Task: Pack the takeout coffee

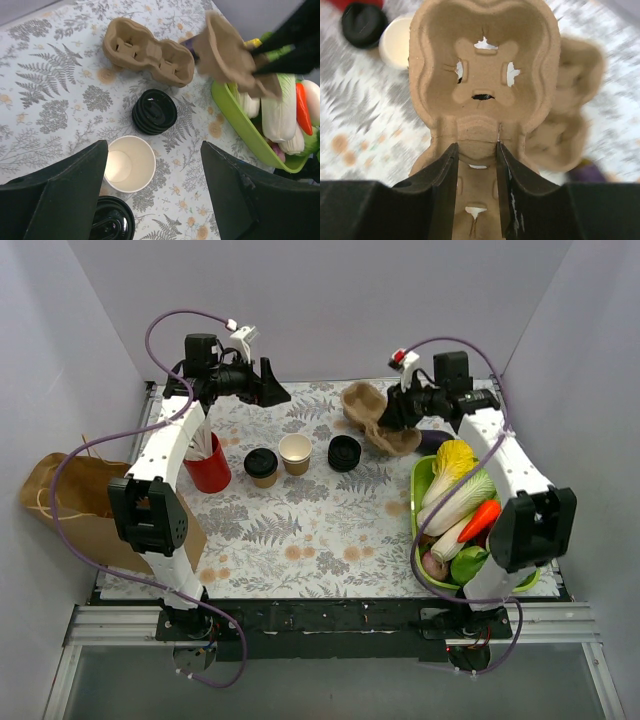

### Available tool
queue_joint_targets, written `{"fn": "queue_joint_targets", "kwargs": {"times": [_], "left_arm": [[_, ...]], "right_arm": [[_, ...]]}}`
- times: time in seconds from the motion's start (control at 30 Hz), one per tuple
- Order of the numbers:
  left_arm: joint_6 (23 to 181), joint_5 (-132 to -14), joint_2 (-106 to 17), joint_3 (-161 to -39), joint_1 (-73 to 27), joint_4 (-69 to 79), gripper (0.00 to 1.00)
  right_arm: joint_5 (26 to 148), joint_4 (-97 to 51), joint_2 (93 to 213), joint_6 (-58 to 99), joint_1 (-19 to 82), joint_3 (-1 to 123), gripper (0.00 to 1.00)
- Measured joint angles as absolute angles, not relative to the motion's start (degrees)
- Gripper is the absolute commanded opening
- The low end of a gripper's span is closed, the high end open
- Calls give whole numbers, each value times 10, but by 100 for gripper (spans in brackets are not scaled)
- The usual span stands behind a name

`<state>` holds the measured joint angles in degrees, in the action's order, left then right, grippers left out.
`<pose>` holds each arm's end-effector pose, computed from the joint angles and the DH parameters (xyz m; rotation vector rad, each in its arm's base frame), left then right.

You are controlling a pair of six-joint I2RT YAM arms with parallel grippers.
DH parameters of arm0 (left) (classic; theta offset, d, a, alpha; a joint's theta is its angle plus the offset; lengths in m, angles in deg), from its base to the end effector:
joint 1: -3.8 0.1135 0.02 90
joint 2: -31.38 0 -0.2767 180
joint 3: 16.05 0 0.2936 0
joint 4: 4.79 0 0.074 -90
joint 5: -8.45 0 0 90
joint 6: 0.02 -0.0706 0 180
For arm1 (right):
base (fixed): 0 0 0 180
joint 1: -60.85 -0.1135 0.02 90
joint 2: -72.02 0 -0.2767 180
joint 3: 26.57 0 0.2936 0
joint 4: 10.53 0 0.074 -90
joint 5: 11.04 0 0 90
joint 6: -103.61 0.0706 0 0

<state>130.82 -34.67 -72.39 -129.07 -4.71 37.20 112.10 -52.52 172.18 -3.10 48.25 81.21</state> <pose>0.4656 -0.1218 0.3633 -0.1118 2.2461 -1.3609 0.4500 0.1401 0.3496 -0.8463 1.9394 0.5820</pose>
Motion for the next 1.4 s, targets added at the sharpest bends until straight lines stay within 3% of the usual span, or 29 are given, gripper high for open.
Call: {"fn": "queue_joint_targets", "kwargs": {"times": [0.2,0.3,0.73,1.2,1.3,1.33,1.4], "left_arm": [[1298,-374,-717,-1310,-44,371,76],[1298,-379,-717,-1311,-44,372,76],[1288,-394,-717,-1311,-54,385,77],[1283,-394,-717,-1308,-81,394,77],[1284,-391,-718,-1309,-80,393,76],[1284,-390,-718,-1309,-80,393,77],[1286,-388,-719,-1309,-80,393,76]], "right_arm": [[1093,-518,1546,-15,395,558,1],[1075,-525,1537,17,386,500,1],[1038,-466,1560,89,394,395,1],[1061,-442,1569,100,392,383,1],[1061,-441,1569,100,390,383,47],[1062,-441,1569,100,390,383,55],[1061,-441,1569,100,389,383,56]]}}
